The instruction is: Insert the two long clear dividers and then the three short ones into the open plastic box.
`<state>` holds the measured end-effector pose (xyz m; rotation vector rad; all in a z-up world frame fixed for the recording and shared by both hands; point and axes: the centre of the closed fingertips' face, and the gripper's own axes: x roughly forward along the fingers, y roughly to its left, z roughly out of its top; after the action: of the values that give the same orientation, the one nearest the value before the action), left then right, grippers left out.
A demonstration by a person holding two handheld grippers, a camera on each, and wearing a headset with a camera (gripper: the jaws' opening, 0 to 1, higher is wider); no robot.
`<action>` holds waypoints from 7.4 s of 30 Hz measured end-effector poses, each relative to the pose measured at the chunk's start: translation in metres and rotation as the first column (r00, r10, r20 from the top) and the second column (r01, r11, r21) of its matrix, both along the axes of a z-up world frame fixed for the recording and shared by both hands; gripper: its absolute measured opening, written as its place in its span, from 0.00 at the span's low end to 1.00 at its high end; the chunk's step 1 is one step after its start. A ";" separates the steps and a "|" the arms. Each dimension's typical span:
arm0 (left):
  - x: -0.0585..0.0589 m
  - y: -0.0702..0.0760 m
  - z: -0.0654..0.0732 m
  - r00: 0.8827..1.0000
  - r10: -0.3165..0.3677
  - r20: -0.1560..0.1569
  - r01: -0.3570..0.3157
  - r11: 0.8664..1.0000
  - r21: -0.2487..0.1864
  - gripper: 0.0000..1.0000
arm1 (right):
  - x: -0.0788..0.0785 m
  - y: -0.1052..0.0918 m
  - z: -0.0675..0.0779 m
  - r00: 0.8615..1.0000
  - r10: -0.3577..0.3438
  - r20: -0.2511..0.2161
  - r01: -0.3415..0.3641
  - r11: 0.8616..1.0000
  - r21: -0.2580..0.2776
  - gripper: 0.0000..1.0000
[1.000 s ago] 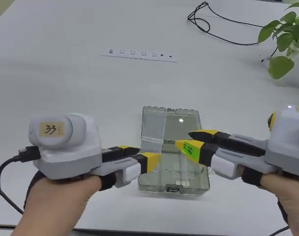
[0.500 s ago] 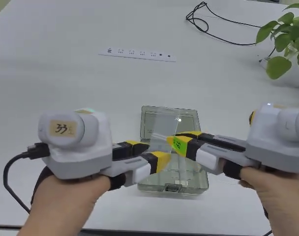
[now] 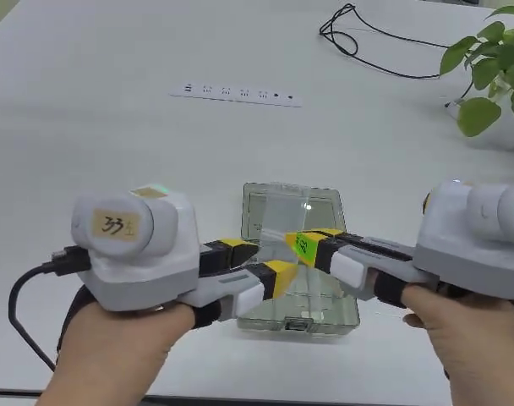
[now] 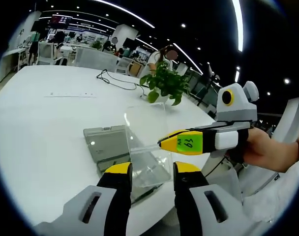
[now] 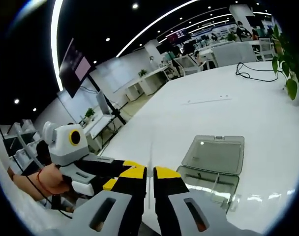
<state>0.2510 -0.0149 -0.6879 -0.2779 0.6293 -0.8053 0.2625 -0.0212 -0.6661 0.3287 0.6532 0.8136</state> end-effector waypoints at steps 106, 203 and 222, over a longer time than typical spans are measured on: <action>-0.024 0.049 -0.056 0.949 -0.301 0.096 0.294 0.952 0.086 0.86 | 0.019 -0.026 -0.125 0.861 -0.263 -0.436 0.051 0.897 -0.440 0.06; -0.029 0.060 -0.019 0.977 -0.137 0.164 0.114 0.983 0.143 0.89 | -0.007 -0.102 -0.070 0.886 0.446 -0.124 -0.460 0.818 -0.346 0.54; -0.025 0.058 -0.023 0.975 -0.165 0.152 0.143 0.979 0.147 0.91 | -0.003 -0.148 -0.127 0.715 0.671 -0.196 -0.623 0.484 -0.615 0.53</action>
<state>0.2258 0.0430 -0.7113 -0.0386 0.5523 -0.9201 0.2596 -0.1690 -0.7932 -0.6534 0.9705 1.2548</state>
